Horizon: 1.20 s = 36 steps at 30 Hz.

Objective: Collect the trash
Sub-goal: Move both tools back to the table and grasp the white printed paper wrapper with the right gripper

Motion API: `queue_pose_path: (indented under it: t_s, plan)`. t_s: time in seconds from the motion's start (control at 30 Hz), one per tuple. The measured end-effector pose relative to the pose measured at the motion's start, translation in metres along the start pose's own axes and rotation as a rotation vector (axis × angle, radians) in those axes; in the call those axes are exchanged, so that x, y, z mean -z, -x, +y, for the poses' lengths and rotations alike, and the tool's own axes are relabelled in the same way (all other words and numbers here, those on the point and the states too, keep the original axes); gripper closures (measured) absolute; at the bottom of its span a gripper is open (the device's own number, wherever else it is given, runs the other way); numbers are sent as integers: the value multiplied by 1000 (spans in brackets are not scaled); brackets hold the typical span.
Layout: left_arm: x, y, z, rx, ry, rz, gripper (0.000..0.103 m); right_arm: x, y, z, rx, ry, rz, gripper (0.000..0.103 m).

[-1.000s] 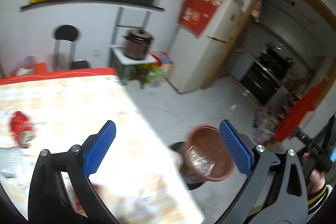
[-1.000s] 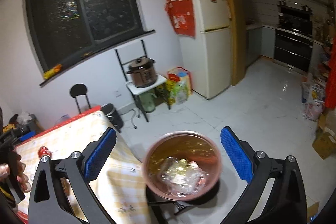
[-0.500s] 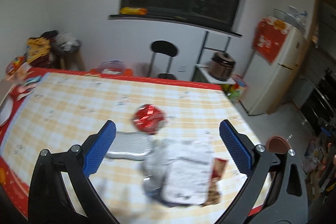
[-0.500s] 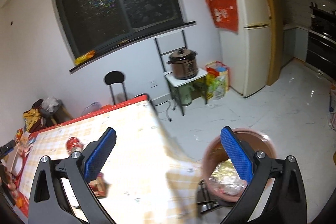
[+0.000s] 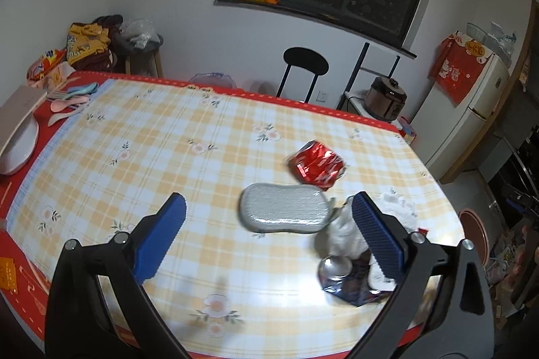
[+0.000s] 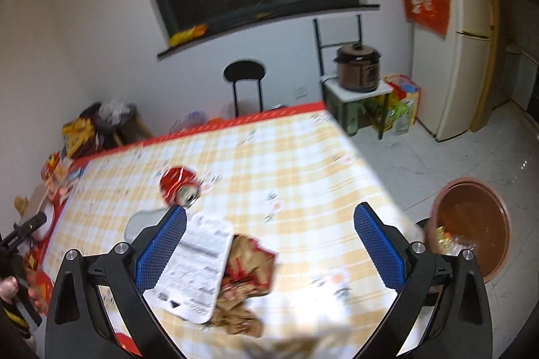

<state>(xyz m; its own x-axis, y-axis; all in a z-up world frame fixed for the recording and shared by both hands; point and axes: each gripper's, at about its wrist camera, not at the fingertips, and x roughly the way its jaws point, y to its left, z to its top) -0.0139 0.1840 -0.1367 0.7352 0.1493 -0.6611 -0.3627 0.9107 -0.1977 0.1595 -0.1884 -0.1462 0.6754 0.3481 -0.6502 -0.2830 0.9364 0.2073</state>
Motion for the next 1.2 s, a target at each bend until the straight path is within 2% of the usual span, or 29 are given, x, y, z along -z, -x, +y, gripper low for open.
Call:
queue_pose_path:
  t_s: [0.17, 0.53, 0.83, 1.2]
  plan:
    - [1, -16, 31, 31, 16, 20, 6, 15, -28, 45, -1, 29, 66, 5]
    - [-1, -49, 78, 91, 30, 69, 6, 45, -71, 89, -9, 17, 171, 5]
    - [7, -78, 84, 139, 11, 135, 6, 85, -124, 93, -14, -19, 279, 5]
    - [17, -91, 83, 163, 15, 178, 6, 98, -162, 90, -40, -49, 304, 5]
